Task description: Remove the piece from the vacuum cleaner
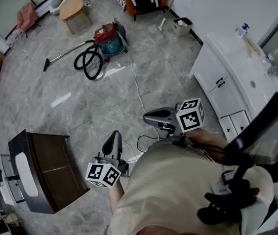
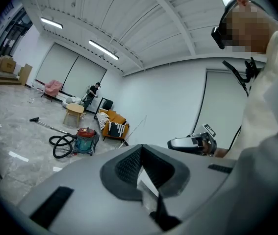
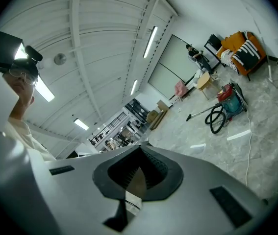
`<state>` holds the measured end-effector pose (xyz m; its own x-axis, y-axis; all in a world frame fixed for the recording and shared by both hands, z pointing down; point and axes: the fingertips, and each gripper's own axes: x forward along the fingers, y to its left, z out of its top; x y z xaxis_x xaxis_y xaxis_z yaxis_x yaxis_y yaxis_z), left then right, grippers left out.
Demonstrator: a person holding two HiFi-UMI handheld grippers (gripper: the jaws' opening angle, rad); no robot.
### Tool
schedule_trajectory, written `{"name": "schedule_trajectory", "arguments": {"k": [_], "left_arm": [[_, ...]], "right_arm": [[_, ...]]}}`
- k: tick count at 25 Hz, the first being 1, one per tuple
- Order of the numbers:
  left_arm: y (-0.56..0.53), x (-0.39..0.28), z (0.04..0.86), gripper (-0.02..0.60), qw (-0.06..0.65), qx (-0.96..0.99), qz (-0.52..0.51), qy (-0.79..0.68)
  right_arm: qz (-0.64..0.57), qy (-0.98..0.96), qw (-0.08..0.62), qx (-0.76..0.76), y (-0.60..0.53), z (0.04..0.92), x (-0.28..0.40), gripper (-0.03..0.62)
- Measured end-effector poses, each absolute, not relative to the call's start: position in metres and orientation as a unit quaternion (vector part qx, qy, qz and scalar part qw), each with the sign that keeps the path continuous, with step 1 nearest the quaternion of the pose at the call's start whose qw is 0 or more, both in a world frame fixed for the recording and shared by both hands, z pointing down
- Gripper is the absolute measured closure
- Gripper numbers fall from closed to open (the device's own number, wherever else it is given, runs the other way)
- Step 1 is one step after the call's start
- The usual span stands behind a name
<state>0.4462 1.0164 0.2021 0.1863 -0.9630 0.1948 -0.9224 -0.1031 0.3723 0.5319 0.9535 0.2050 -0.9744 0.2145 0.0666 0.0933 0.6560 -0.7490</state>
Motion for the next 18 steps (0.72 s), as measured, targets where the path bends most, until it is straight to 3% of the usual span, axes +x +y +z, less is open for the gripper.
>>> {"name": "schedule_trajectory", "arguments": {"k": [10,18], "left_arm": [[0.928,0.469,0.197,0.578,0.215,0.718,-0.021,-0.662],[0.841,0.482,0.186,0.578,0.198,0.696,-0.003,-0.690]], "right_arm": [[0.382,-0.905,0.082,-0.171,0.880,0.201,0.539,0.592],[0.357,-0.891,0.029,-0.279,0.814,0.183,0.549,0.591]]}}
